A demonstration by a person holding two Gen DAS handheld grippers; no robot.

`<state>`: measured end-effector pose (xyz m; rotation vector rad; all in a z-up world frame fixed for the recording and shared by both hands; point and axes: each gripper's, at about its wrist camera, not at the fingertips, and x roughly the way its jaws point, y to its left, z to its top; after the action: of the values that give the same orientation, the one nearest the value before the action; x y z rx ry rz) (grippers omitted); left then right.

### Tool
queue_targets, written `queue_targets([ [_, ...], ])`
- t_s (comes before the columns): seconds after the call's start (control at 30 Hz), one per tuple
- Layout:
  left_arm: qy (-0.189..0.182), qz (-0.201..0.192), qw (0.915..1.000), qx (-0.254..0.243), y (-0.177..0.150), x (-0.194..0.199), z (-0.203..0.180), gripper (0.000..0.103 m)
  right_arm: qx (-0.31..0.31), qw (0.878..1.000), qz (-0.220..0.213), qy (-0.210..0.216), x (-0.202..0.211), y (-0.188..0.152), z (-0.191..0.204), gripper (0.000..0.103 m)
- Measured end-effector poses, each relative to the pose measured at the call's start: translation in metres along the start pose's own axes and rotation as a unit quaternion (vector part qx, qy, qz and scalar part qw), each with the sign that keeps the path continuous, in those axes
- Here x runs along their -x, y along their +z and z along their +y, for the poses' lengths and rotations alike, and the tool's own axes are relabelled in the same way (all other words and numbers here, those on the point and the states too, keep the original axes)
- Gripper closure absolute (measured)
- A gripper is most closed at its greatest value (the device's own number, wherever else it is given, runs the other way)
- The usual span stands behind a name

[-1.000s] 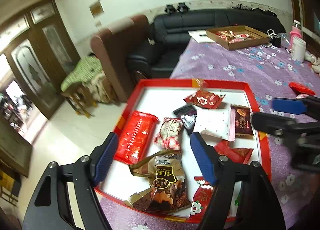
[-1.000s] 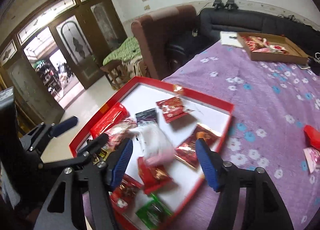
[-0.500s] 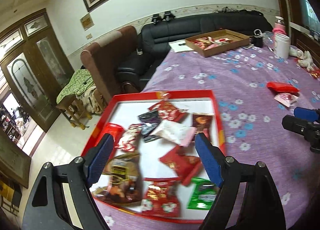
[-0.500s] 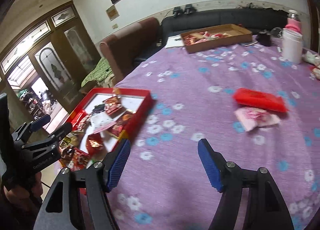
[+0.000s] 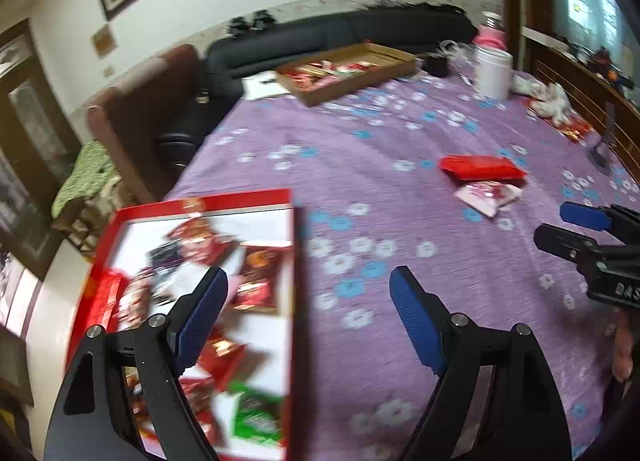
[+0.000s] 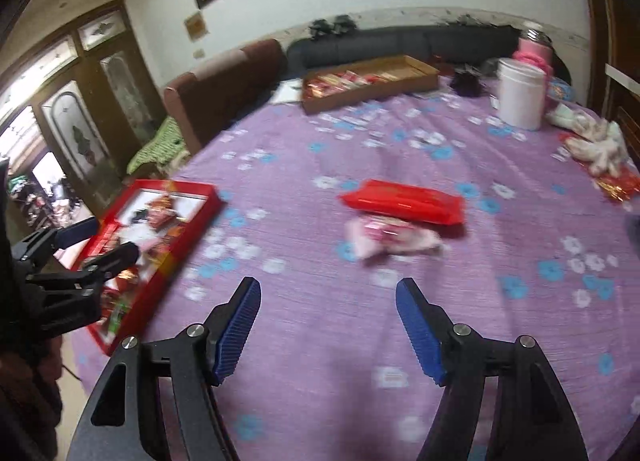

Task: Organize snacks
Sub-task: 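Move both grippers back toward the red pack and pink candy bag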

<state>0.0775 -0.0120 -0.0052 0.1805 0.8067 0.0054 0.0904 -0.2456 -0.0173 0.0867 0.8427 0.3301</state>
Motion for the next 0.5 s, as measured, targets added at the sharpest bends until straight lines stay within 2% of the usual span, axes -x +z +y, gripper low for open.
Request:
queue_targets([
  [0.13,-0.012,0.013,0.9997,-0.020,0.013,-0.016,-0.017,0.019,-0.027,0.999,0.022,-0.007,-0.011,0.004,-0.029,0.031],
  [0.3,-0.040,0.027,0.9985,-0.025,0.010,-0.029,-0.032,0.019,-0.031,0.999,0.028,-0.011,-0.024,0.003,-0.038,0.031],
  [0.43,-0.057,0.034,0.9976,-0.023,0.005,-0.037,-0.045,0.019,-0.045,0.999,0.024,-0.006,-0.029,-0.002,-0.047,0.031],
  [0.5,-0.068,0.024,0.9970,-0.026,0.010,-0.040,-0.053,0.019,-0.058,0.998,0.013,-0.022,-0.027,-0.001,-0.056,0.031],
])
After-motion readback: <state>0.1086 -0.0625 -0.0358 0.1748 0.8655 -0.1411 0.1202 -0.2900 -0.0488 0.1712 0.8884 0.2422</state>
